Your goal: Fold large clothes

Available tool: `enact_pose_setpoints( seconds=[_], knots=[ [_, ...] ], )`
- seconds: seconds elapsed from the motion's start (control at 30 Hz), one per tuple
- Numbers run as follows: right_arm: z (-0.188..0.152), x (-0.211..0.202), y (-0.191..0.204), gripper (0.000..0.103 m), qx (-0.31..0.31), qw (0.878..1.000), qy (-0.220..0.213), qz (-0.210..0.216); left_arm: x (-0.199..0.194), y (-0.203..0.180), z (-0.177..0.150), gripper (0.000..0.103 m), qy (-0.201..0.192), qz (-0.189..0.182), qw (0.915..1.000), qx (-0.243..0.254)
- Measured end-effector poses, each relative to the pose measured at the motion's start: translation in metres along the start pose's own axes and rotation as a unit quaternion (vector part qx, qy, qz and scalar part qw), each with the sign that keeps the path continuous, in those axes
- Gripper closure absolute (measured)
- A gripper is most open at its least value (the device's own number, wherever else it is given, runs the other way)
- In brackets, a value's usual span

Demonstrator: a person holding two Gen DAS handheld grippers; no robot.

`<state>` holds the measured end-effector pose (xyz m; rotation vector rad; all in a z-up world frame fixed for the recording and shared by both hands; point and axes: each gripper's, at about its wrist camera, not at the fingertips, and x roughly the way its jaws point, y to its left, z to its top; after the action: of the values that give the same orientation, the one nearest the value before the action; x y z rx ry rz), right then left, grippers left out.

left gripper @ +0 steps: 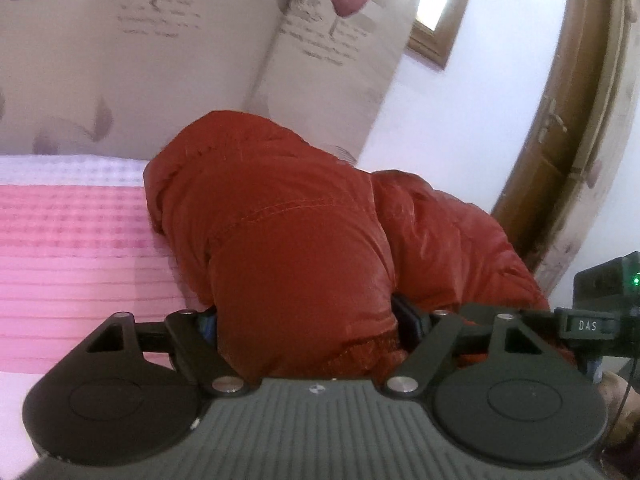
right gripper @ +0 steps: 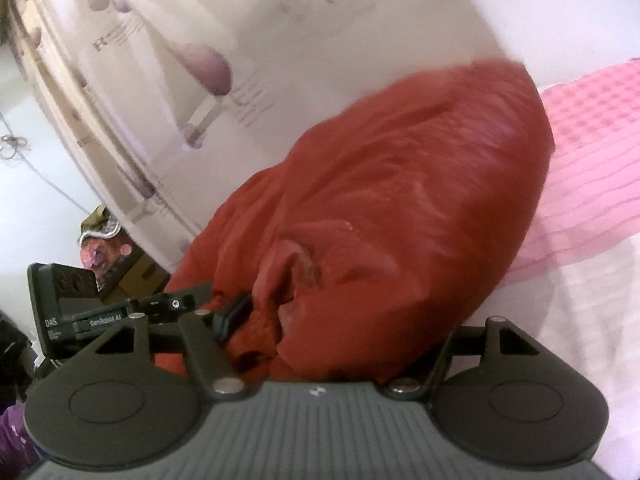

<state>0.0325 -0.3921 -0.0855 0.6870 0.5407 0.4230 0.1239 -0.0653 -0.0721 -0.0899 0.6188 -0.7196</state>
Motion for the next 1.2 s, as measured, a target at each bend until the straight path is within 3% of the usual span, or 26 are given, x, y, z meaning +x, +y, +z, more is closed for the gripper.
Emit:
enact_pose_setpoints(
  seconds=[0.37, 0.63, 1.2],
  knots=[
    [-0.015, 0.048, 0.059, 0.032, -0.008, 0.999, 0.022, 0.029, -0.06, 0.041, 0.008, 0.026, -0.008, 0.045, 0.9989, 0.008],
    [-0.03, 0.079, 0.095, 0.032, -0.014, 0.999, 0.038, 0.032, -0.087, 0.071, 0.004, 0.026, -0.015, 0.058, 0.9982, 0.003],
    [-0.039, 0.11, 0.114, 0.032, -0.04, 0.997, 0.058, 0.022, -0.102, 0.104, -0.005, 0.023, -0.019, 0.073, 0.9971, 0.001]
  ],
)
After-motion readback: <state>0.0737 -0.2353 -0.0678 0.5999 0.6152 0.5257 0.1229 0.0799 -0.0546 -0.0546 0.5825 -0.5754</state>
